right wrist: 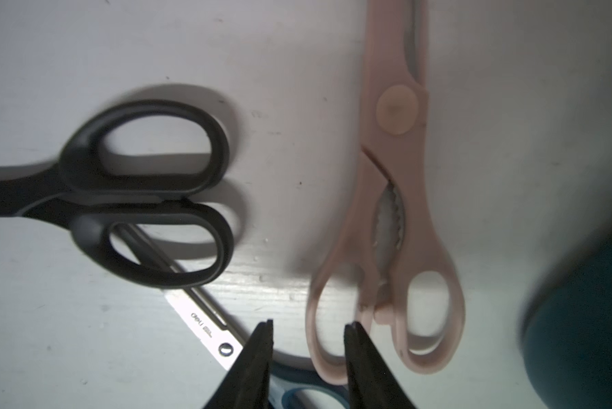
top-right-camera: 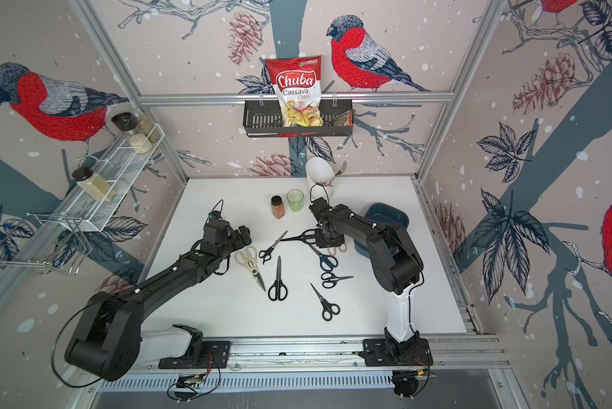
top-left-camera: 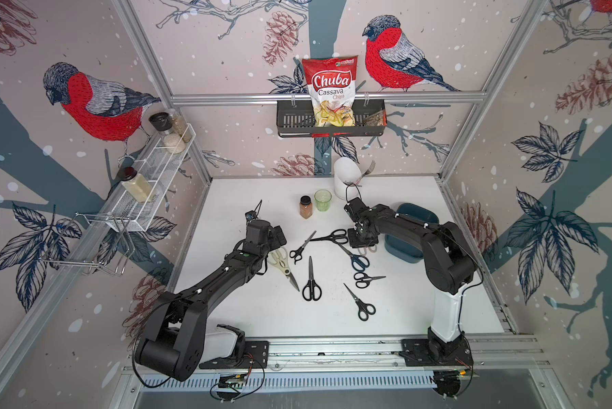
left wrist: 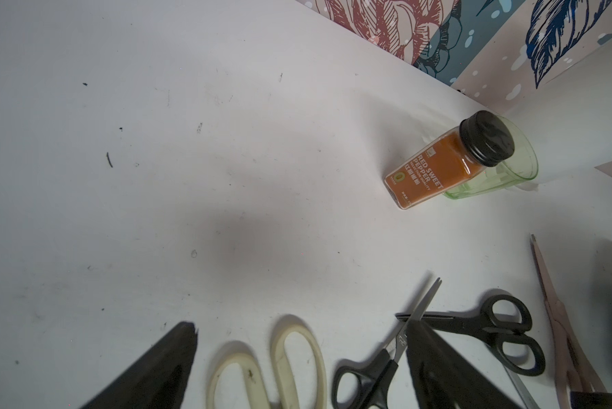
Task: Put the scissors into the storage box
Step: Pick up the scissors from the center of the board.
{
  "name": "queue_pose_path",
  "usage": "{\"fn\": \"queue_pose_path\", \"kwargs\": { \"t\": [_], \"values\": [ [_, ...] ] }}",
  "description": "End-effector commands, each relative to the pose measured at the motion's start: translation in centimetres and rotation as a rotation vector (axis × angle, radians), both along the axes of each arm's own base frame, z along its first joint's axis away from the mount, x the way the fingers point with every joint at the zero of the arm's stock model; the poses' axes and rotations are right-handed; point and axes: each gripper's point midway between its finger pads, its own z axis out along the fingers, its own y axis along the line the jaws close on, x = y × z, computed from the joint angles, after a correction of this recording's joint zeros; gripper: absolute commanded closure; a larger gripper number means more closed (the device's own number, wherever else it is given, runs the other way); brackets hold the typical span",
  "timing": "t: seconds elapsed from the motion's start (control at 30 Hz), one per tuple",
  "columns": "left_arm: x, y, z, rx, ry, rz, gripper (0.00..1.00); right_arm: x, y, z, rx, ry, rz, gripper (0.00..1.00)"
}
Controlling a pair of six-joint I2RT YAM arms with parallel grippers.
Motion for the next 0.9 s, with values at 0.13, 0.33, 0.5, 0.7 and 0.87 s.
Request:
{"fn": "queue_pose_path", "kwargs": {
  "t": [0.13,0.33,0.5,0.7,0.87],
  "values": [
    [-0.3,0.6,0.1,0.020,-0.005,0.019,0.04,-0.8,0.3,-1.0,0.024,0.023,-0.034,0.65],
    [-0.3,0.5,0.0,0.019,0.000,0.018,0.04,-0.9,0.4,-2.0,0.016,0.030,-0.040,0.69],
    [-0.4,0.6,0.0,0.021,-0.001,0.020,0.04,-0.8,-0.1,-2.6,-0.007,0.023,-0.051,0.76],
    [-0.4,0.7,0.1,0.021,-0.005,0.023,0.04,-0.6,-0.5,-2.8,-0.017,0.016,-0.055,0.86],
    [-0.4,0.6,0.1,0.019,-0.005,0.021,0.04,0.4,-0.4,-1.8,0.008,-0.013,-0.058,1.00]
  ]
}}
